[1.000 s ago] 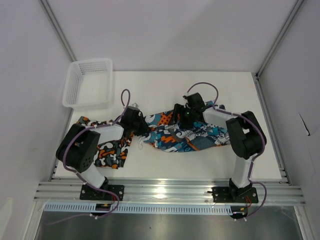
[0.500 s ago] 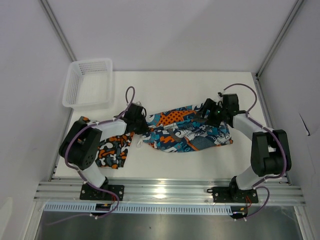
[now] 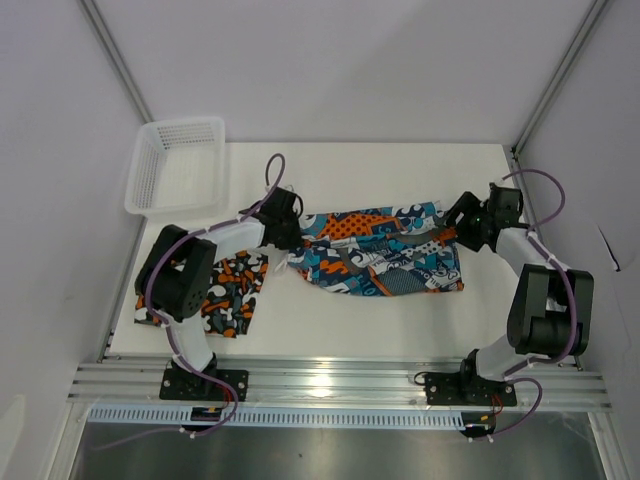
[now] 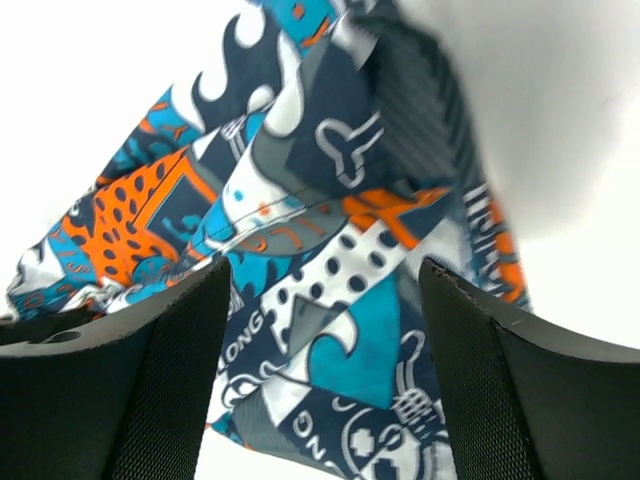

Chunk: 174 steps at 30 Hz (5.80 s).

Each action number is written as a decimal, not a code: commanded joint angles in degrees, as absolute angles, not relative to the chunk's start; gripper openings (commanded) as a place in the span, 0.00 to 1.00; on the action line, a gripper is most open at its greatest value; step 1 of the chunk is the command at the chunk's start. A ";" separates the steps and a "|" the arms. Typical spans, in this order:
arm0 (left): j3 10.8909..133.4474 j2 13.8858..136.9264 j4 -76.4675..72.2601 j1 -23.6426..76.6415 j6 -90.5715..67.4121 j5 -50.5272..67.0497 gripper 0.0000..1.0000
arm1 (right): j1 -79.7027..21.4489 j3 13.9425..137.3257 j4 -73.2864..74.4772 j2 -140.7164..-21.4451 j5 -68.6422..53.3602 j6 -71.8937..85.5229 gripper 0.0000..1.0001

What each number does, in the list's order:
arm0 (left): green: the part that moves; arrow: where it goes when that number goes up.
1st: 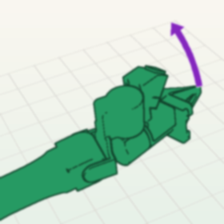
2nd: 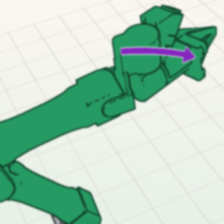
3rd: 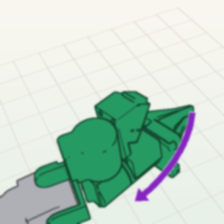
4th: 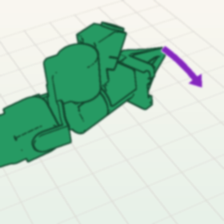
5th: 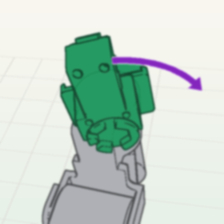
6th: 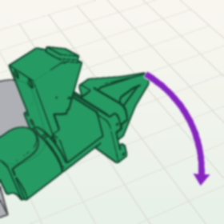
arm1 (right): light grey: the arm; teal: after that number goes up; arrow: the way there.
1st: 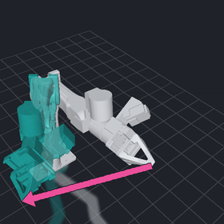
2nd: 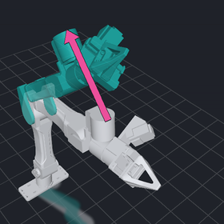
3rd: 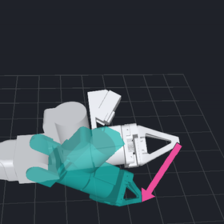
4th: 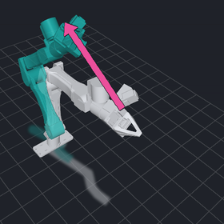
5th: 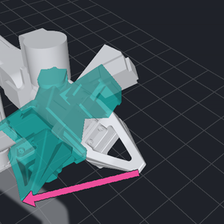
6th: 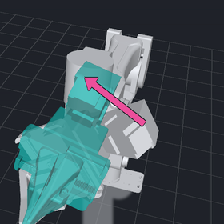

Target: Fold and stack the shorts

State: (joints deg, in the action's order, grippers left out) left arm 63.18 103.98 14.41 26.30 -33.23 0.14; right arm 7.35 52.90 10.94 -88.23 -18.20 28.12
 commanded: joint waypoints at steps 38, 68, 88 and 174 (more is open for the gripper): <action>73.65 110.83 11.78 18.64 -24.79 11.25 0.17 | 15.11 70.49 -4.04 -109.60 -29.88 34.28 0.00; 85.86 118.12 16.87 13.80 -22.15 15.56 0.17 | 10.47 50.99 9.75 -89.22 -36.38 27.78 0.68; 92.55 121.99 19.34 12.92 -19.78 17.40 0.18 | 1.85 39.38 13.27 -82.88 -36.82 27.16 0.64; 91.84 127.44 14.15 10.55 -21.18 21.71 0.21 | 7.38 28.31 -9.85 -88.79 -54.67 35.59 0.00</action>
